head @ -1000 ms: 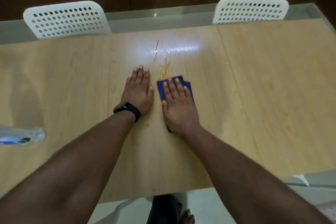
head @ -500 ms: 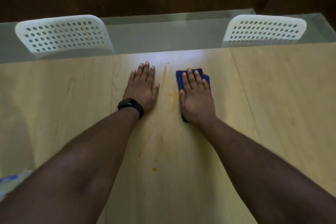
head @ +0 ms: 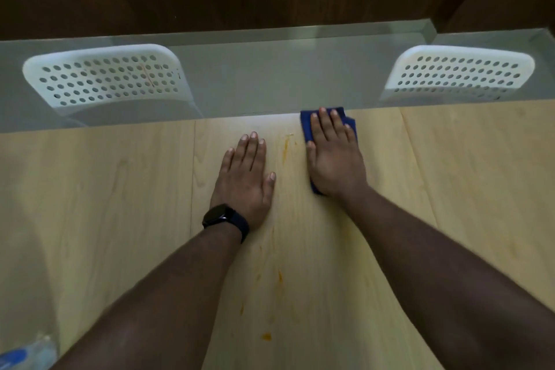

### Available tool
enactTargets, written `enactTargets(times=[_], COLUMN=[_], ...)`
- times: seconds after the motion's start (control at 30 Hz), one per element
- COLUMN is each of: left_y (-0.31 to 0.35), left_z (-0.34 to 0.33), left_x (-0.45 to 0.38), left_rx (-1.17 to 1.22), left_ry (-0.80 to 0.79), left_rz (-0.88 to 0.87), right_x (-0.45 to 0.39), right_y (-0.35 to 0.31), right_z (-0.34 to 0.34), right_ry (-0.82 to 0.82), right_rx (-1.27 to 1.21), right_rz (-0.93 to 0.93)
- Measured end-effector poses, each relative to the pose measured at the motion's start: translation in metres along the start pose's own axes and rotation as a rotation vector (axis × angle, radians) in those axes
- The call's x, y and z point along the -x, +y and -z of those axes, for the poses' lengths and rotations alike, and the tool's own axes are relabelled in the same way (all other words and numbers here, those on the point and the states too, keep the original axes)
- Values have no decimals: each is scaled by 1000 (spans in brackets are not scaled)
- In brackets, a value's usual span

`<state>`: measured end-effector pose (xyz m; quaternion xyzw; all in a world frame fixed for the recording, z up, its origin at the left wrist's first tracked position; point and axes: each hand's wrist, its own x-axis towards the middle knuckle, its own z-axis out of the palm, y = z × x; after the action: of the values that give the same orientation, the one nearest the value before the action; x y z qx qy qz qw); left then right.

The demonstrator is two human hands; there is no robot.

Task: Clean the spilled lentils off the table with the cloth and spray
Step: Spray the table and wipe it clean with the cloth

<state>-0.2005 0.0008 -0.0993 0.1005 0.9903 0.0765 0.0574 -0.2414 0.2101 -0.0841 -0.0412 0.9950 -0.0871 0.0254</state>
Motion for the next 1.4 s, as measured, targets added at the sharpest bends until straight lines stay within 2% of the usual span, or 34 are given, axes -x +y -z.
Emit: enactTargets(times=[0.1, 0.17, 0.33, 0.47, 0.57, 0.67, 0.87, 0.97, 1.03, 1.13, 1.27, 1.4], left_y=[0, 0, -1, -1, -2, -2, -2, -4, -3, -5, -4, 2], left_z=[-1, 0, 2, -3, -4, -1, 12, 9, 7, -1, -9, -16], left_x=[-1, 1, 2, 0, 1, 1, 11, 22, 33, 66, 117, 157], left_rx=[1, 12, 56, 51, 48, 55, 145, 135, 109, 93, 55, 51], left_ry=[8, 3, 16, 20, 13, 18, 16, -9, -18, -42, -43, -23], left_rz=[1, 5, 9, 14, 20, 21, 19, 20, 2, -14, -4, 16], right_x=[-29, -11, 73, 43, -3, -17, 93, 157, 166, 139, 104, 140], right_y=[-33, -50, -14, 20, 0, -26, -64, -42, -14, 2, -22, -54], right_z=[-5, -10, -3, 2, -1, -7, -18, -17, -10, -8, -11, -21], right_ry=[-2, -28, -125, -61, -27, -6, -70, -117, -127, -95, -41, -61], right_rx=[-4, 0, 16, 23, 14, 11, -7, 23, 43, 38, 13, -18], right_rz=[19, 99, 318, 164, 39, 41, 191, 296, 321, 195, 13, 109])
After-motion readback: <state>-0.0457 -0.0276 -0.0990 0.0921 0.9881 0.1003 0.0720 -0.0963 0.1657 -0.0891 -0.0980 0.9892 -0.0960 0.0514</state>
